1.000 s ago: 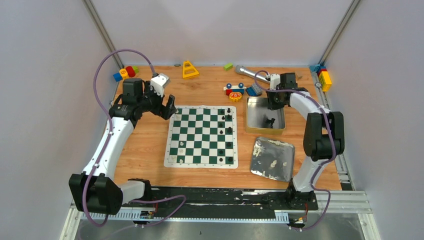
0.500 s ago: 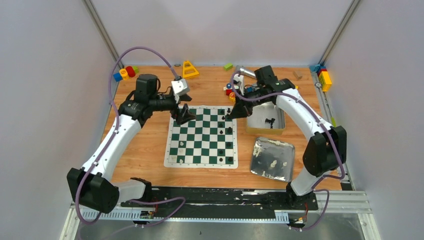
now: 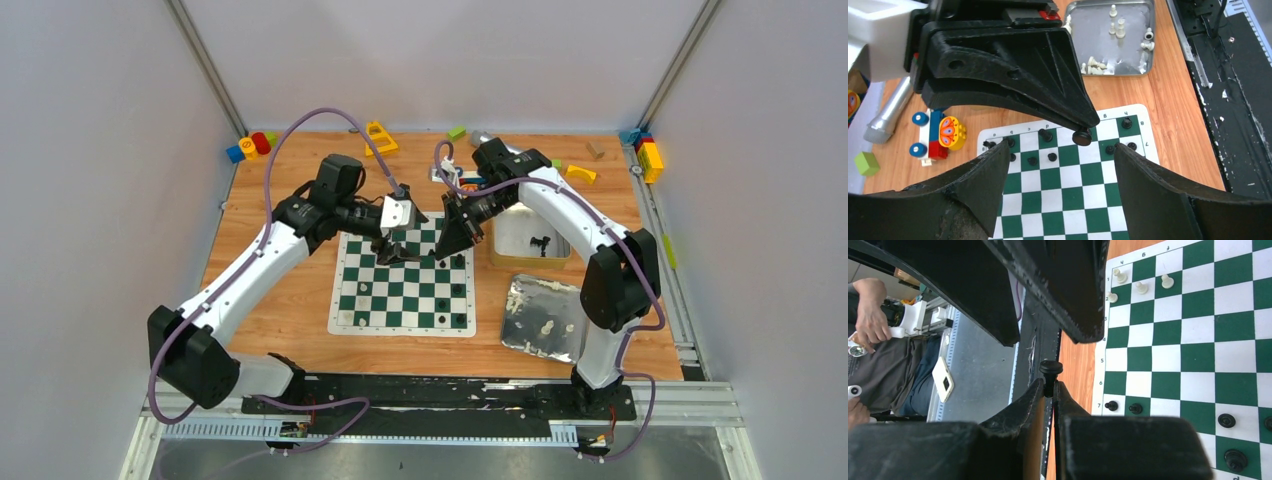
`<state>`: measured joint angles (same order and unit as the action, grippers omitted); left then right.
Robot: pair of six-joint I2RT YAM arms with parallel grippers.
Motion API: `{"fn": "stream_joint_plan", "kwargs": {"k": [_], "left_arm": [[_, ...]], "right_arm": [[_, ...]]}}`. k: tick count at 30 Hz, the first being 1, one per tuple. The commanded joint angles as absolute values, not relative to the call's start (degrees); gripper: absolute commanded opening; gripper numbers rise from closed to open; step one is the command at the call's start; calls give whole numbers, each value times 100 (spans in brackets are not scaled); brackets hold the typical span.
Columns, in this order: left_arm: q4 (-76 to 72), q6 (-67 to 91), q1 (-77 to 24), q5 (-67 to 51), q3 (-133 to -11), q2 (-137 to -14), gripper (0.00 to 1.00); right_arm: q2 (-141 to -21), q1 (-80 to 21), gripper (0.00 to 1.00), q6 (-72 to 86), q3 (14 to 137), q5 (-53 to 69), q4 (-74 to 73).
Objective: Set up the chess pieces on the board
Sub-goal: Place the chess piece on the chessboard.
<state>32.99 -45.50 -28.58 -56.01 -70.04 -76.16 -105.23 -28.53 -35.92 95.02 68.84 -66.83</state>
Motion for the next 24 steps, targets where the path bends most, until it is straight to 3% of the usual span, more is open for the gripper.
{"fn": "stream_joint_plan", "kwargs": {"k": [1, 11, 24], "left_arm": [[3463, -5144, -3026, -5665, -7031, -7653, 82], [3420, -5292, -3302, -5468, -6978, -7734, 60], [3521, -5513, -3423, -5256, -6976, -7811, 49]], "right_arm": [[-10519, -2856, 0, -3850, 9757, 7369, -6833], [-10599, -2852, 1, -3780, 9785, 7383, -6846], [-10667, -2857, 1, -3735, 9880, 7404, -6892]]}}
